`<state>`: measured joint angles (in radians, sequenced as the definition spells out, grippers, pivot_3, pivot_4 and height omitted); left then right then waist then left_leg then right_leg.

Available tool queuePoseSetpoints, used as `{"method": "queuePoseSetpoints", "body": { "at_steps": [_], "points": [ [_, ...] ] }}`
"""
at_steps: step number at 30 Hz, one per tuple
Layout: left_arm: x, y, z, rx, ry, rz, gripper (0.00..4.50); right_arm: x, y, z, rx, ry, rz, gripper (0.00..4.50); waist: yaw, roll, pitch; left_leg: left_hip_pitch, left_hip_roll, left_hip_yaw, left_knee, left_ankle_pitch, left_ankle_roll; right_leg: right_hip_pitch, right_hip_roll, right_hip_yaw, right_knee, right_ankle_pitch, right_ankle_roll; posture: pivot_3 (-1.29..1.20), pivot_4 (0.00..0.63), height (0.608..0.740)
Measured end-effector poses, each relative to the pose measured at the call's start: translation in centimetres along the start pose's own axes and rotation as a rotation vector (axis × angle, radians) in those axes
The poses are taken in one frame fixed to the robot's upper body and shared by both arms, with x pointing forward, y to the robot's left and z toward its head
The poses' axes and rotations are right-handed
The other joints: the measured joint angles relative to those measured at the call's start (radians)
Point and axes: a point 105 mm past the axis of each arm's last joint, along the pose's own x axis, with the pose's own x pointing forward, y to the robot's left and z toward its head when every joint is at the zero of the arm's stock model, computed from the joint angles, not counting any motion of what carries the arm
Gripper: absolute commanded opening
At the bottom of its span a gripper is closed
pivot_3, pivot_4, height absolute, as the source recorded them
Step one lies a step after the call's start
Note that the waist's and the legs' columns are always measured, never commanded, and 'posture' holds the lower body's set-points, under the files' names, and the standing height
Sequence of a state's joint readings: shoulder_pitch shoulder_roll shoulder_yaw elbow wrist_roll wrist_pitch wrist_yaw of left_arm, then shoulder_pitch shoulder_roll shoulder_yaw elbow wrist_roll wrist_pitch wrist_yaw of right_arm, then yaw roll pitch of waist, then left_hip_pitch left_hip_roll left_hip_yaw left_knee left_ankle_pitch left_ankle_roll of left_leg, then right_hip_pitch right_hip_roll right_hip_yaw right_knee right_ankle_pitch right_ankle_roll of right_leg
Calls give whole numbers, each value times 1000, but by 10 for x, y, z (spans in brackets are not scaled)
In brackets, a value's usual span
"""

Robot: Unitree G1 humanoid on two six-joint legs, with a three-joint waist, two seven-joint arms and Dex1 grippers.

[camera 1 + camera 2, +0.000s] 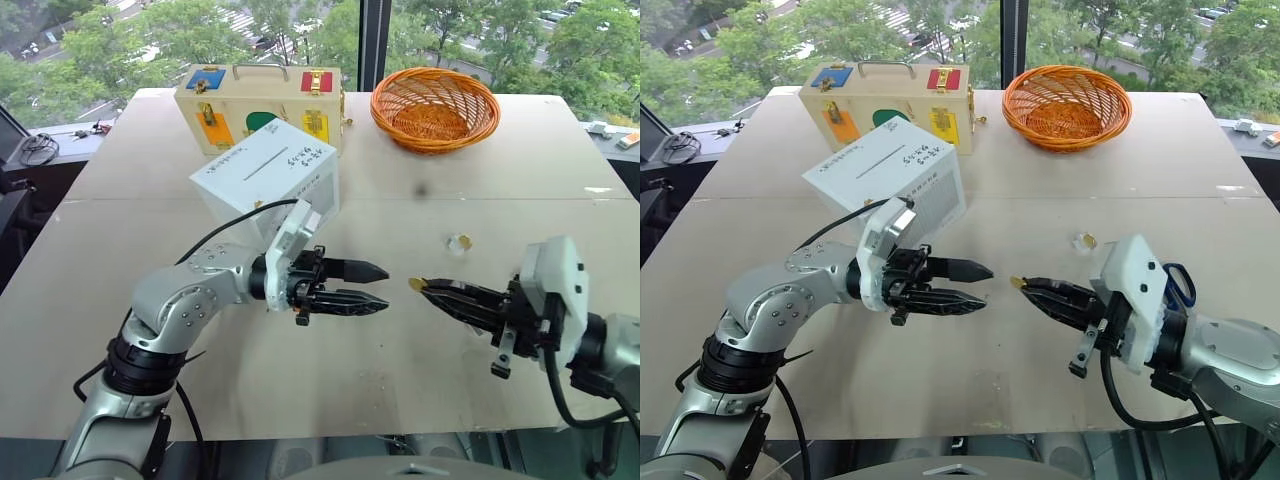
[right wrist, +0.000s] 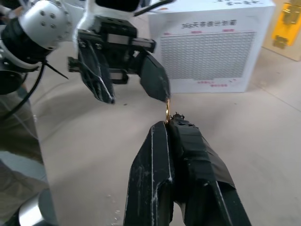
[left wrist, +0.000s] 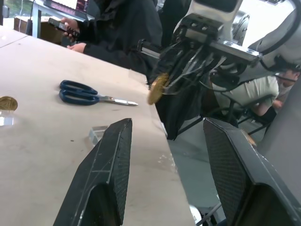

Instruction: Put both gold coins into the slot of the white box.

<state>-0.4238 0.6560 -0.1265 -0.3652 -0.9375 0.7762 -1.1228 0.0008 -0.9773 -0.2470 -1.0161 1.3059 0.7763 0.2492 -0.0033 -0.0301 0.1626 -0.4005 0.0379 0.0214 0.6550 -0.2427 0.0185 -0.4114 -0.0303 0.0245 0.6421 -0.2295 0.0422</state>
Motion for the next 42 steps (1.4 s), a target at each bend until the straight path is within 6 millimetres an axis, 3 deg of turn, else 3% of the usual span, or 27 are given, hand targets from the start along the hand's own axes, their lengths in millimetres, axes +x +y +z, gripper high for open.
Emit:
{"method": "queuePoseSetpoints", "body": {
  "at_steps": [3,4,18,22,42],
  "points": [
    [1,-1,0,0,-5,-10,1771,5,0,1,3,-5,32,0,-1,0,0,0,0,0,0,0,0,0,0,0,0,0,0,0,150,740],
    [2,-1,0,0,-10,-16,1358,7,1,1,8,-8,50,0,-1,0,0,0,0,0,0,0,0,0,0,1,0,0,0,0,150,740],
    [5,1,1,21,-18,-12,1358,21,2,4,2,-13,148,0,-3,0,0,0,0,-1,0,0,0,0,0,1,0,0,0,0,150,740],
    [5,1,1,13,-22,-11,159,21,-1,3,6,-10,137,0,-3,0,0,0,0,-1,0,0,0,0,0,0,0,0,0,0,150,740],
    [7,3,3,5,-22,-1,159,18,-4,3,17,-12,120,0,-3,0,0,0,0,-1,0,0,0,0,0,1,0,0,0,0,150,740]
  ]
}}
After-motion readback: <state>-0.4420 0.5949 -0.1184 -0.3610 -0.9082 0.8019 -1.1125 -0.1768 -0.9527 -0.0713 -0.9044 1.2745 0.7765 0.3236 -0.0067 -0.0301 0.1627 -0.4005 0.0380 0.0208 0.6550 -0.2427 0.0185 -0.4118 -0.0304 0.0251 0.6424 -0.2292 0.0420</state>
